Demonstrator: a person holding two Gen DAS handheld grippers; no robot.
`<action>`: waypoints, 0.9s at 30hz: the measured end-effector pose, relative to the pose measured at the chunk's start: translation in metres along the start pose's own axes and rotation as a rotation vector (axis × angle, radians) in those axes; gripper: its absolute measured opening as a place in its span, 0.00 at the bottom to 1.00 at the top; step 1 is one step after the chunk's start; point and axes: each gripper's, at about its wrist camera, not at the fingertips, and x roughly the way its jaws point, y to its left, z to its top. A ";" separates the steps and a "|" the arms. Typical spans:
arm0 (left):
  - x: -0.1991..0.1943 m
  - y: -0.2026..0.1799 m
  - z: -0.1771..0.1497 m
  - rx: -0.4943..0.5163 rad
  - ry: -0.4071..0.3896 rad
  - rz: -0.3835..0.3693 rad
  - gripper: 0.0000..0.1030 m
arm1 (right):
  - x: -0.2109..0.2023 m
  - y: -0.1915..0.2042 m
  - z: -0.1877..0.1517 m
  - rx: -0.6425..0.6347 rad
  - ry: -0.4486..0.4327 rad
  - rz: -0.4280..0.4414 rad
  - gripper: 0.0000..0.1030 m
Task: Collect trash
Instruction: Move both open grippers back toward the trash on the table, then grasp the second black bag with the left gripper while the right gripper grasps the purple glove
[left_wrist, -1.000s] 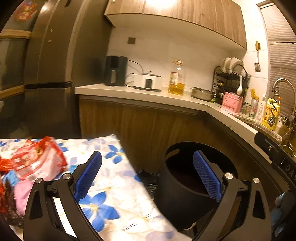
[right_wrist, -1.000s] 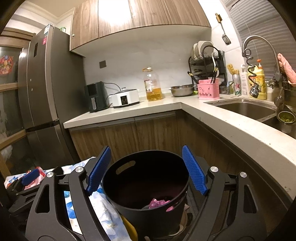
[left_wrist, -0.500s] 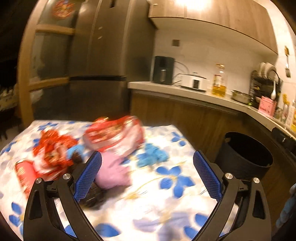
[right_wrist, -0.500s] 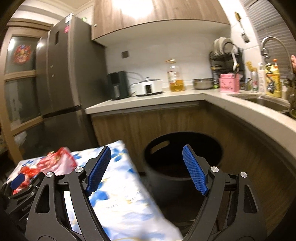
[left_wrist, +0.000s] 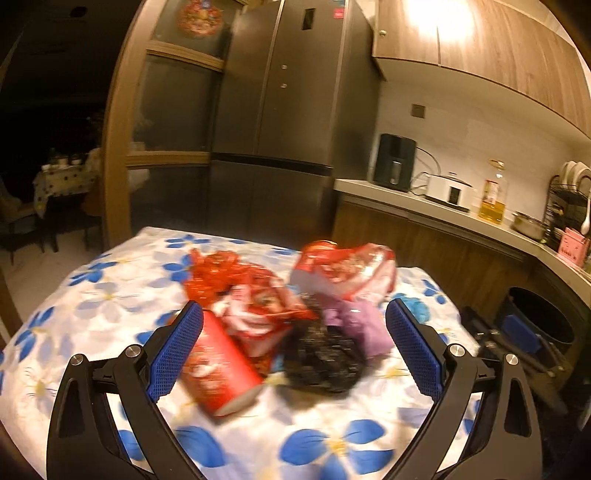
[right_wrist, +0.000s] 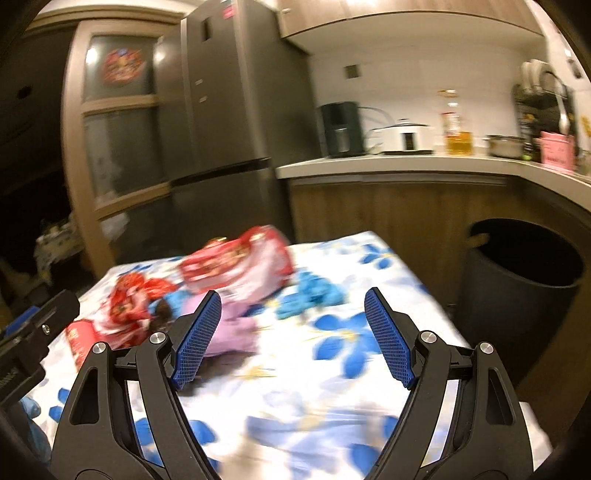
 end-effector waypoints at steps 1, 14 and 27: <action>-0.001 0.006 0.000 -0.003 -0.002 0.010 0.92 | 0.004 0.008 -0.003 -0.008 0.008 0.017 0.77; 0.008 0.026 -0.007 -0.009 0.007 -0.002 0.92 | 0.071 0.045 -0.021 -0.048 0.185 0.151 0.34; 0.030 -0.012 -0.020 0.058 0.050 -0.056 0.92 | 0.036 -0.003 -0.005 0.051 0.120 0.169 0.02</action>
